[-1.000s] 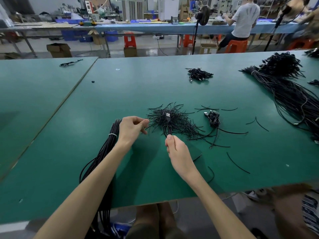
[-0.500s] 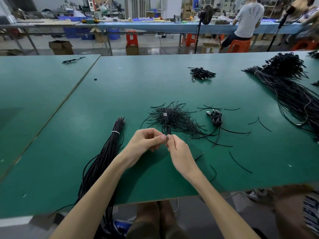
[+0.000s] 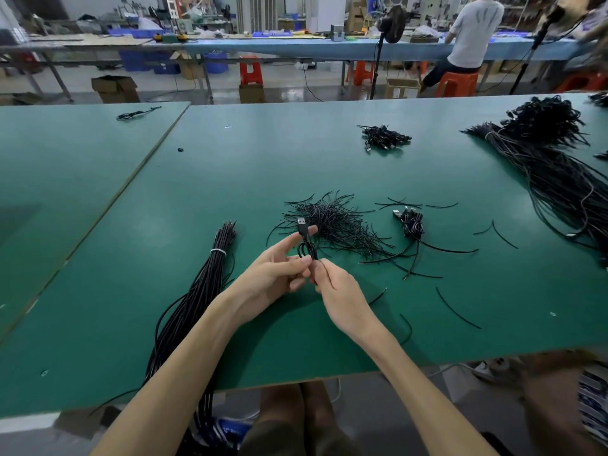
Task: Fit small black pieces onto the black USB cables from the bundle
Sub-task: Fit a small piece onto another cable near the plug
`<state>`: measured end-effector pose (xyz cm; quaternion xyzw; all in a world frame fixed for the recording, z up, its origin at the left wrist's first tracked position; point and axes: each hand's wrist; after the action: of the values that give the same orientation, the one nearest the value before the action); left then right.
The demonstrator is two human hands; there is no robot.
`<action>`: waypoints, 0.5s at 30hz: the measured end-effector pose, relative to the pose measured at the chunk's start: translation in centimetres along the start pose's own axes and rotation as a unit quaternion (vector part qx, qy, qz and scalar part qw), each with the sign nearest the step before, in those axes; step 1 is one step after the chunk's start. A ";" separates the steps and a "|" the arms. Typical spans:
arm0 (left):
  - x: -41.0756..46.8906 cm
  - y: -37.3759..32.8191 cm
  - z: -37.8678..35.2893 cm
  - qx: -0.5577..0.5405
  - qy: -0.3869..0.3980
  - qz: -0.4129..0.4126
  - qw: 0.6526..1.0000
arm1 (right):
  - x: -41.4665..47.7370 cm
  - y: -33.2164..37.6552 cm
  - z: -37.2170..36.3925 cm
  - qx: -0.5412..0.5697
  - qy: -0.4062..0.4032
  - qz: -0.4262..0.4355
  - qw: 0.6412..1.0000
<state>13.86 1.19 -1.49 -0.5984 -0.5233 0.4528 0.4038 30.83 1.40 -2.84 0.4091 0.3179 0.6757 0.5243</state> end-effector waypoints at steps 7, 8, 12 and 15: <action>-0.1 -0.1 0.5 -0.084 0.045 0.054 0.994 | -0.1 0.0 -0.1 -0.001 0.006 0.010 1.000; -0.1 -0.2 0.6 -0.088 0.055 0.059 0.993 | -0.1 0.0 -0.1 0.004 0.007 0.009 1.000; -0.1 -0.4 0.8 -0.106 0.093 0.063 0.988 | -0.1 0.0 0.0 0.017 0.009 0.001 1.000; -0.1 -0.5 1.1 -0.106 0.107 0.082 0.985 | -0.1 0.0 0.0 0.002 0.011 0.011 1.000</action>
<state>12.70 1.15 -1.29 -0.7237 -0.4712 0.3595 0.3535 30.87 1.29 -2.89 0.4059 0.3205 0.6853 0.5127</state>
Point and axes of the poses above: each hand's wrist, its own x-axis towards the middle knuckle, its own z-axis out of the back of the hand, y = z × x, and after that the axes turned 15 degrees about -y, right-handed
